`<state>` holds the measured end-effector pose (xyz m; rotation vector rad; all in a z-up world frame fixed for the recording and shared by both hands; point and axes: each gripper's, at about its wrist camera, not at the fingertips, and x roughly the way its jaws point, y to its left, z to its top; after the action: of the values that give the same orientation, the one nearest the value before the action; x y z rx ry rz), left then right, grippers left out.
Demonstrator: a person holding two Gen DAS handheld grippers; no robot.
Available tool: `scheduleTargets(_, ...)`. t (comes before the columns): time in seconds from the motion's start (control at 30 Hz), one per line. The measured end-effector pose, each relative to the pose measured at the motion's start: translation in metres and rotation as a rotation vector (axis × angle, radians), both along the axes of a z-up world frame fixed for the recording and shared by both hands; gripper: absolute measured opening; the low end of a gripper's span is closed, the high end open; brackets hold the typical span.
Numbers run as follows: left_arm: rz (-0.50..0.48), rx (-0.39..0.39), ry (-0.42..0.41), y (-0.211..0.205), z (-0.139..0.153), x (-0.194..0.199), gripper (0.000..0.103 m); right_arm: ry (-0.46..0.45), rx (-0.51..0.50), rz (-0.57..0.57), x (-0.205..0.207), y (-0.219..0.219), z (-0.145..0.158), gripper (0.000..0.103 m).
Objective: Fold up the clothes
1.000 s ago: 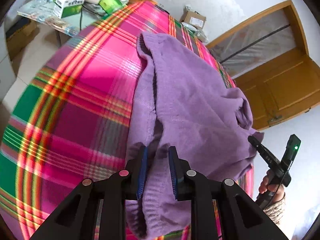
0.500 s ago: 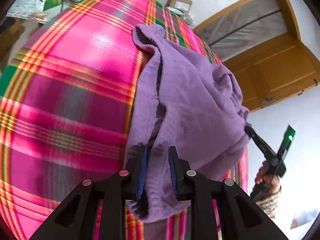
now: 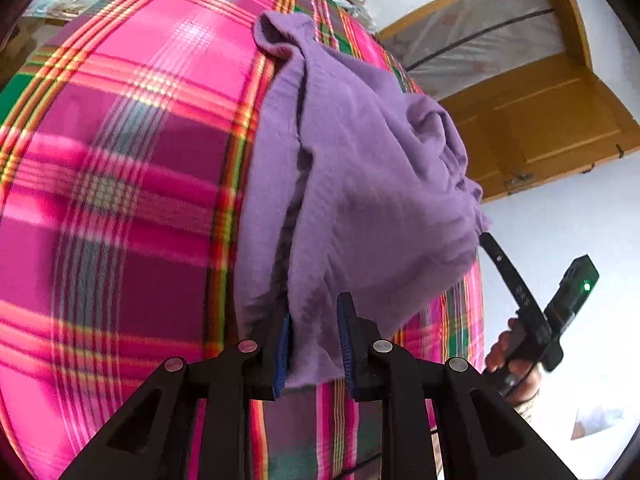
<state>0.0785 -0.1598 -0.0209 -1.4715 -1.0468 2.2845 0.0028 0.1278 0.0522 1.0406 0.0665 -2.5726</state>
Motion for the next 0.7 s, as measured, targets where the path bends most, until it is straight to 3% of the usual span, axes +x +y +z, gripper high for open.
scheduleTargets(0.13, -0.005, -0.005, 0.012, -0.005, 0.002, 0.011, 0.022, -0.062, -0.018, 0.06, 0.02, -0.019, -0.019, 0.022)
scheduleTargets(0.27, 0.003, -0.026, 0.036, -0.004, 0.005, 0.02, 0.006, -0.168, -0.124, 0.065, 0.023, -0.027, -0.036, 0.022)
scheduleTargets(0.37, 0.014, -0.03, 0.055, -0.007, 0.01, 0.031, 0.006, -0.199, -0.15, 0.079, 0.03, -0.036, -0.042, 0.023)
scheduleTargets(0.57, 0.07, -0.013, 0.113, -0.027, 0.023, 0.059, 0.005, -0.17, -0.096, 0.137, 0.046, -0.055, -0.039, 0.023)
scheduleTargets(0.7, 0.096, 0.0, 0.084, -0.036, 0.015, 0.062, 0.004, -0.1, -0.034, 0.219, 0.063, -0.083, -0.031, 0.023)
